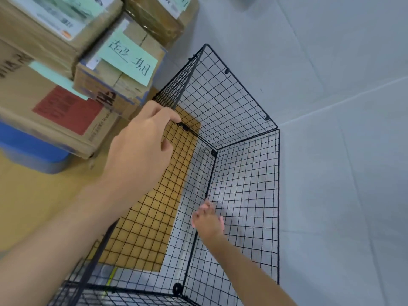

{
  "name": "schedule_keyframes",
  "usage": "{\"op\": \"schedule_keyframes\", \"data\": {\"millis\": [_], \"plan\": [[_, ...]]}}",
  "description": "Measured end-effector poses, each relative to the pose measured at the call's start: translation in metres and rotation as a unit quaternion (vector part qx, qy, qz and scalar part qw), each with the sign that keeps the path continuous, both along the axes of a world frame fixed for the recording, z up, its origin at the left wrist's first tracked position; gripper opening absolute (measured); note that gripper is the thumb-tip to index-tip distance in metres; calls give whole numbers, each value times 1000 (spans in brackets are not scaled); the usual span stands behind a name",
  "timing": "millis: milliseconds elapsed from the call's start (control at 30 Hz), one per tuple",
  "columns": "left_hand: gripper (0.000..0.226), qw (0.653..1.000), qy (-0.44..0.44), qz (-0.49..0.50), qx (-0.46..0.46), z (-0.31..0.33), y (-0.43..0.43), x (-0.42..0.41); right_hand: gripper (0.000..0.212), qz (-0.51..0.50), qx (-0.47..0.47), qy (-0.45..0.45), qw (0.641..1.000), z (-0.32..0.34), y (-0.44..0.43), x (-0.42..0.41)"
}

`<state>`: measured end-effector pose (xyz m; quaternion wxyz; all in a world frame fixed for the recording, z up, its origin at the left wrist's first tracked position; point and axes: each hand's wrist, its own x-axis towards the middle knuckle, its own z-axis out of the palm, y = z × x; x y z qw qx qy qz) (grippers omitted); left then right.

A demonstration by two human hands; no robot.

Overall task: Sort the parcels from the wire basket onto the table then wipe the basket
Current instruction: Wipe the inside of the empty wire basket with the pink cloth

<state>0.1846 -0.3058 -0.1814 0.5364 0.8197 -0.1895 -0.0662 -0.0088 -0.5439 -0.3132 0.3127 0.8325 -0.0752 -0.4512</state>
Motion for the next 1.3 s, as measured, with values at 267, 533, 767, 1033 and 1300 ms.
{"op": "schedule_keyframes", "data": {"millis": [267,533,767,1033,1300], "plan": [[39,1000,18,-1,-1,4,1,-1,61,-30,-148,-230,961,133,-70,71],[40,1000,13,1,-6,2,2,-1,42,-68,-58,-171,981,63,-23,29],[41,1000,-2,-1,-7,-2,-1,-1,60,-52,84,110,989,10,43,-46],[39,1000,10,-5,-8,1,0,-1,66,-60,-48,-182,980,128,-37,19],[39,1000,11,-2,-5,2,1,-1,56,-80,-59,-128,987,90,7,-14]]}}
